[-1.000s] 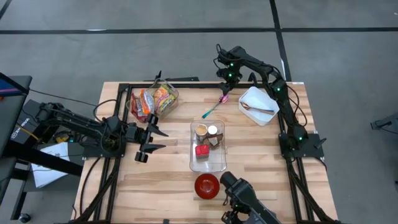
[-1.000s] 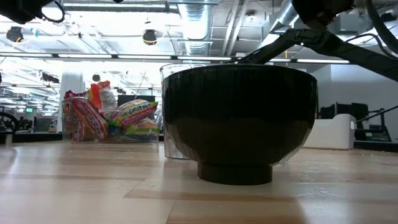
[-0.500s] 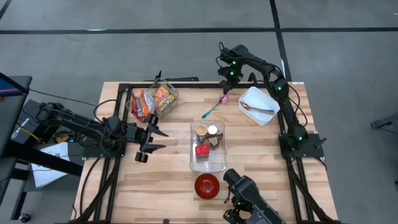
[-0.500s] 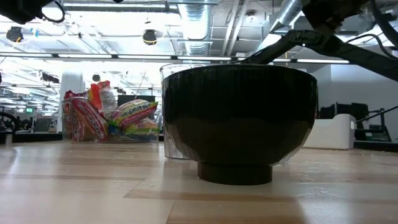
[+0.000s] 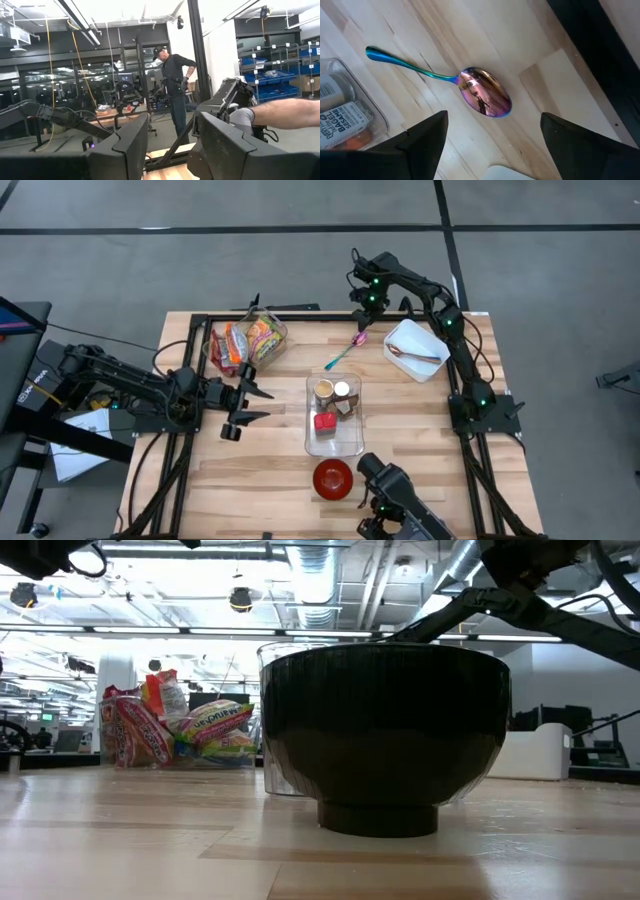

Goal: Pick & Place Food Item
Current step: Put the blue spoon into the white bin

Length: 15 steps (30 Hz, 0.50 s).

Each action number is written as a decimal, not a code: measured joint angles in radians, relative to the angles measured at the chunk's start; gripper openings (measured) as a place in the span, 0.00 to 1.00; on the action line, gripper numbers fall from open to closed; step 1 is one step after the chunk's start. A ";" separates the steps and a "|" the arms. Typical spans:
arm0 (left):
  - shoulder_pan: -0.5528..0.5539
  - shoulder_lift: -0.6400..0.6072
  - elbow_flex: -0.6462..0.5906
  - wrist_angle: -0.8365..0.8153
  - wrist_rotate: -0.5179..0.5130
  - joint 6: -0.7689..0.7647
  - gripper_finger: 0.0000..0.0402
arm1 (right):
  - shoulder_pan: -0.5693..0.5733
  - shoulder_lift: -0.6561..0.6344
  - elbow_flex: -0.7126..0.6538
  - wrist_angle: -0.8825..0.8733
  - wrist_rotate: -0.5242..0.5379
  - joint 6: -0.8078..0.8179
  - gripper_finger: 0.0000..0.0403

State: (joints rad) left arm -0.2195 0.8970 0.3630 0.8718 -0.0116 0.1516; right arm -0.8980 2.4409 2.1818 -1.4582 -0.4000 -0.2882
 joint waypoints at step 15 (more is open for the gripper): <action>0.000 0.000 0.000 0.009 0.000 0.000 0.42 | -0.039 -0.004 -0.165 0.104 -0.134 -0.050 0.77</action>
State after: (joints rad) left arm -0.2195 0.8970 0.3630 0.8813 -0.0116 0.1519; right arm -0.9372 2.4372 2.0166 -1.3546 -0.5339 -0.3378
